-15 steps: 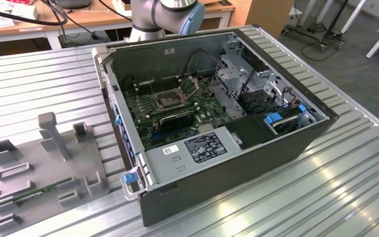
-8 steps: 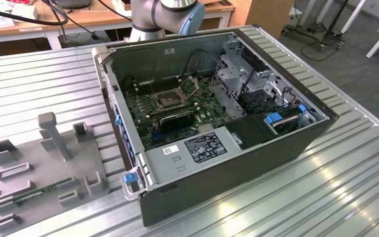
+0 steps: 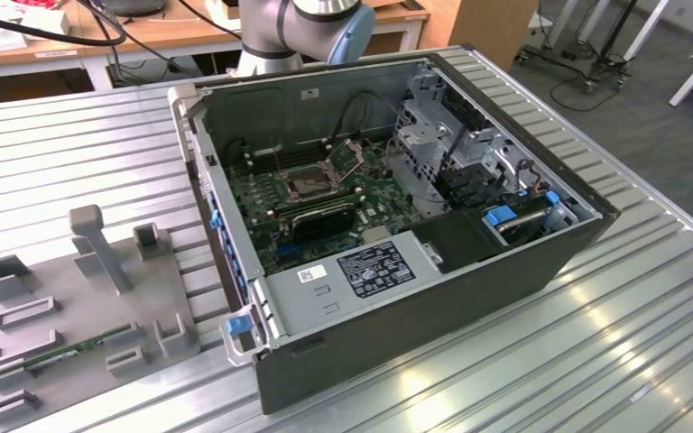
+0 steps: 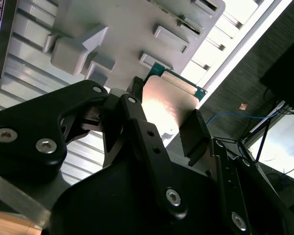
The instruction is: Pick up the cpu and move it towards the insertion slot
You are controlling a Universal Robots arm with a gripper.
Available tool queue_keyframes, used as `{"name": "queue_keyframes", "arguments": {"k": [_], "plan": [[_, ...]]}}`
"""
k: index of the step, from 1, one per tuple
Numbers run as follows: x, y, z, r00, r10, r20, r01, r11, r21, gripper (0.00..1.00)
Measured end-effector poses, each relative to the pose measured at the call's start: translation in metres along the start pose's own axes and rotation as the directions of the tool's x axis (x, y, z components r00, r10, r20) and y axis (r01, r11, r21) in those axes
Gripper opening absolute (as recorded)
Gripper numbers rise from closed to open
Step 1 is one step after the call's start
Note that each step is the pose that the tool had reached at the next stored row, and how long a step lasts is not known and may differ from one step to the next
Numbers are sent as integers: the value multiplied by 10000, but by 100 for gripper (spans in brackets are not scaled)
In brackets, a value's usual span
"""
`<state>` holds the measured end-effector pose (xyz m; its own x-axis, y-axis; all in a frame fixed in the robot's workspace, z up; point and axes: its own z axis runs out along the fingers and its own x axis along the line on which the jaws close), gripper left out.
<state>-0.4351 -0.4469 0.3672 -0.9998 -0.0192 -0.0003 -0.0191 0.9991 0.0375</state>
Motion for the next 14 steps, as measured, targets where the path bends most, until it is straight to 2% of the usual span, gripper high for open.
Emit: {"name": "queue_keyframes", "arguments": {"k": [14], "plan": [[-92, -2, 0, 10000, 0, 0, 0, 10000, 1, 55]]}}
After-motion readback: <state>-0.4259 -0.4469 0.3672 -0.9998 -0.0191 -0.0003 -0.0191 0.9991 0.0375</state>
